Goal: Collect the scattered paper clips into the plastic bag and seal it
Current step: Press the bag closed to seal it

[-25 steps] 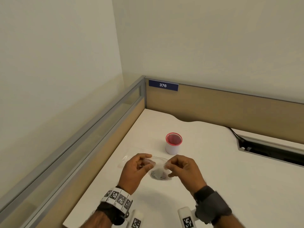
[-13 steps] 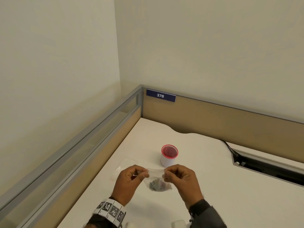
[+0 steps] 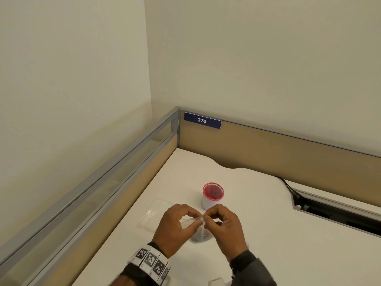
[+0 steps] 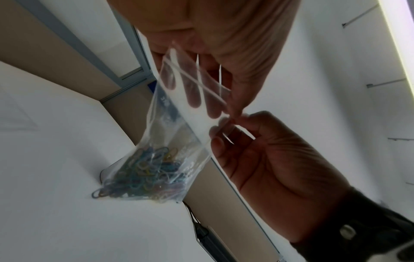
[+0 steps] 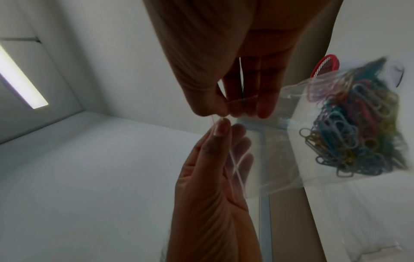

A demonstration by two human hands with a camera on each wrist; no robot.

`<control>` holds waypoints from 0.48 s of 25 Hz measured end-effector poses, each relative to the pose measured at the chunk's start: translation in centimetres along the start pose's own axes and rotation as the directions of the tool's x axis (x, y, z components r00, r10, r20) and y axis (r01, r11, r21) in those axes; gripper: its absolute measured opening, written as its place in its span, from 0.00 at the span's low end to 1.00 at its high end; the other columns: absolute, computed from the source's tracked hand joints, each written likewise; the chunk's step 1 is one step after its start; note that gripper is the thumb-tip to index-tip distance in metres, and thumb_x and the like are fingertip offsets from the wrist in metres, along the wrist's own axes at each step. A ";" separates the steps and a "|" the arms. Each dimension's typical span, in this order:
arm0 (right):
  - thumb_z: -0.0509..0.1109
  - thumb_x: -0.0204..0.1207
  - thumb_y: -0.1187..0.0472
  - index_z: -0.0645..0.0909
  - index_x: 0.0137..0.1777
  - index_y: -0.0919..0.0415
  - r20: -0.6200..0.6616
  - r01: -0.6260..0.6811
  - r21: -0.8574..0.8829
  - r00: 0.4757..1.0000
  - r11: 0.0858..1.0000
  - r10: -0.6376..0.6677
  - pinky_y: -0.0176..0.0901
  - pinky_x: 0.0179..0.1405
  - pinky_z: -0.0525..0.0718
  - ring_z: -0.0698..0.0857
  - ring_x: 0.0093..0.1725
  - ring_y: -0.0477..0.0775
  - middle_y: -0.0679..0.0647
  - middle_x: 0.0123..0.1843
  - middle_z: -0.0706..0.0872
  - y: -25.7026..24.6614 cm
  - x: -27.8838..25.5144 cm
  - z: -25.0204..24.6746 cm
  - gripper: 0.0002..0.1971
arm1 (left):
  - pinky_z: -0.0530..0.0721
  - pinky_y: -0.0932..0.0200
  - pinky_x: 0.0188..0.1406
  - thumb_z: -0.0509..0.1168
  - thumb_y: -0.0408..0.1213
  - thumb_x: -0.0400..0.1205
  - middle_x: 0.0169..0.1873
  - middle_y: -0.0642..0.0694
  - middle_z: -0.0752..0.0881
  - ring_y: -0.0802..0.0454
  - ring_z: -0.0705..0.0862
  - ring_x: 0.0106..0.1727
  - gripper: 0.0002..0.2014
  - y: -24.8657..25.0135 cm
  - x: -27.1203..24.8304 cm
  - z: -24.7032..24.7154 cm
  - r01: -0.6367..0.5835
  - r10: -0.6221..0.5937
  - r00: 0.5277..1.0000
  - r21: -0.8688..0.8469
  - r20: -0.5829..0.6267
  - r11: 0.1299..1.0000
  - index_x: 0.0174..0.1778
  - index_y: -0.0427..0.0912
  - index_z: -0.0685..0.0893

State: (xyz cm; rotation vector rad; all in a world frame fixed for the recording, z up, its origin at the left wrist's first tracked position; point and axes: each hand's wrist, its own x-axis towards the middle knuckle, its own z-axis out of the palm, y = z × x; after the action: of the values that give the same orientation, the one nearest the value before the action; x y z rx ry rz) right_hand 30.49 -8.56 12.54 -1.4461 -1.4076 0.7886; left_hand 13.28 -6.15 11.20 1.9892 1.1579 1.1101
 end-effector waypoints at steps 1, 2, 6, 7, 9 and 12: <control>0.72 0.73 0.65 0.84 0.37 0.50 0.003 -0.002 0.003 1.000 1.000 0.002 0.38 0.42 0.88 0.87 0.39 0.50 0.44 0.38 0.87 -0.1 -0.1 0.2 0.08 | 0.80 0.71 0.53 0.69 0.57 0.76 0.42 0.65 0.89 0.61 0.86 0.52 0.09 -0.2 0.1 0.1 -0.002 0.002 1.000 0.019 -0.008 1.000 0.46 0.59 0.88; 0.72 0.73 0.65 0.84 0.37 0.51 0.003 0.000 0.010 1.000 1.000 0.000 0.39 0.42 0.89 0.87 0.39 0.51 0.45 0.38 0.87 -0.2 -0.2 0.3 0.08 | 0.80 0.70 0.53 0.68 0.58 0.76 0.41 0.65 0.89 0.60 0.86 0.51 0.11 -0.3 0.1 0.1 -0.003 0.003 1.000 0.027 -0.016 1.000 0.46 0.57 0.88; 0.71 0.72 0.67 0.84 0.37 0.53 0.002 0.014 0.026 1.000 1.000 -0.014 0.43 0.42 0.90 0.87 0.39 0.53 0.49 0.36 0.87 -0.4 -0.3 0.5 0.08 | 0.82 0.66 0.51 0.66 0.58 0.75 0.39 0.65 0.86 0.60 0.85 0.49 0.09 -0.4 0.4 0.2 -0.016 0.017 1.000 0.047 -0.022 0.999 0.43 0.60 0.85; 0.71 0.72 0.67 0.84 0.37 0.54 0.000 0.015 0.033 1.000 0.999 -0.015 0.43 0.41 0.90 0.86 0.40 0.52 0.49 0.36 0.87 -0.5 -0.3 0.5 0.07 | 0.82 0.66 0.51 0.66 0.58 0.75 0.38 0.65 0.86 0.60 0.84 0.49 0.07 -0.4 0.5 0.3 -0.012 0.013 1.000 0.040 -0.019 0.999 0.42 0.62 0.83; 0.71 0.72 0.69 0.84 0.37 0.56 -0.001 0.021 0.047 1.000 0.999 -0.021 0.39 0.40 0.89 0.86 0.40 0.51 0.51 0.36 0.87 -0.7 -0.5 0.6 0.07 | 0.82 0.67 0.50 0.66 0.58 0.74 0.38 0.64 0.85 0.59 0.84 0.51 0.05 -0.3 0.4 0.3 0.014 -0.013 1.000 0.021 -0.013 1.000 0.40 0.65 0.80; 0.71 0.73 0.69 0.84 0.38 0.58 0.014 0.018 0.055 1.000 0.998 -0.019 0.35 0.39 0.87 0.86 0.40 0.50 0.51 0.36 0.87 -0.7 -0.8 0.7 0.07 | 0.80 0.69 0.48 0.65 0.57 0.73 0.36 0.64 0.84 0.59 0.83 0.50 0.04 -0.1 0.3 0.2 0.030 -0.029 1.000 0.010 -0.005 1.000 0.37 0.67 0.77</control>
State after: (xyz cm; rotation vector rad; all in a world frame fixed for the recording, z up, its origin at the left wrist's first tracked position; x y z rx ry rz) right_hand 29.52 -9.29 12.82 -1.3861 -1.3986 0.8210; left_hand 13.53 -5.87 11.15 1.9716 1.1933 1.0966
